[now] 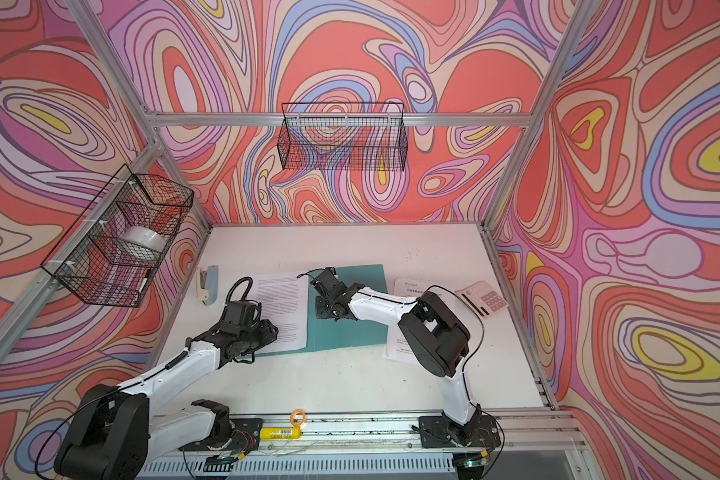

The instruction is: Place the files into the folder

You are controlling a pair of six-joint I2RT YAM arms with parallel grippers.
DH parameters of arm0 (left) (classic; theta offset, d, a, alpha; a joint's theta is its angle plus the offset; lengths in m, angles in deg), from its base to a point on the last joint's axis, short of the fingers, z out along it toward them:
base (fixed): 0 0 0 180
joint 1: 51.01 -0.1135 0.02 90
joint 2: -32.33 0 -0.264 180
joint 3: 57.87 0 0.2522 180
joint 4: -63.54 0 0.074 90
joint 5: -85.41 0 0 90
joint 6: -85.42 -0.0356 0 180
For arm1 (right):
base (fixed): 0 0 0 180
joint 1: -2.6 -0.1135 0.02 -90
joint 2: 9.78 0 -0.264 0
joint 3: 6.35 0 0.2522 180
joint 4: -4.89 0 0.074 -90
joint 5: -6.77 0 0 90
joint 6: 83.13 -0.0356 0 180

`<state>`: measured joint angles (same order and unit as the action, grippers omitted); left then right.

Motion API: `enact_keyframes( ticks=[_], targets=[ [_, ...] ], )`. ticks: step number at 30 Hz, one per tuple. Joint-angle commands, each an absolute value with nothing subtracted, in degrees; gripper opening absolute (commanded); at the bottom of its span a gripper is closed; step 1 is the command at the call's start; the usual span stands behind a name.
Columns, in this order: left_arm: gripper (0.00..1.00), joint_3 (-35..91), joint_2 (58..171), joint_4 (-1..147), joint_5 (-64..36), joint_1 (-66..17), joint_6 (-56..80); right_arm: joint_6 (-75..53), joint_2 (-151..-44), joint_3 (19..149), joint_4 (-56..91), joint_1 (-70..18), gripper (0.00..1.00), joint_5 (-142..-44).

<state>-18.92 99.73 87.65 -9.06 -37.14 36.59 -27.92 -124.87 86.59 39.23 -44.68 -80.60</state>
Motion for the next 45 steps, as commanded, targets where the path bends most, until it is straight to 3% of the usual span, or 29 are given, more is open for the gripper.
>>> enact_keyframes(
  ticks=[1, 38, 45],
  targets=[
    [0.54, -20.81, 100.18, 85.29, -9.30, -37.34, 38.19, -29.23, -126.59, 85.84, 37.00, -44.84, 0.18, -83.58],
    [0.53, -21.26, 98.45, 87.40, -8.83, -37.39, 37.34, -34.71, -123.43, 76.31, 27.01, -42.66, 0.15, -87.89],
    [0.52, -21.17, 98.69, 87.49, -8.66, -37.39, 37.17, -35.59, -123.88, 75.88, 25.51, -42.22, 0.00, -89.40]
  ],
)
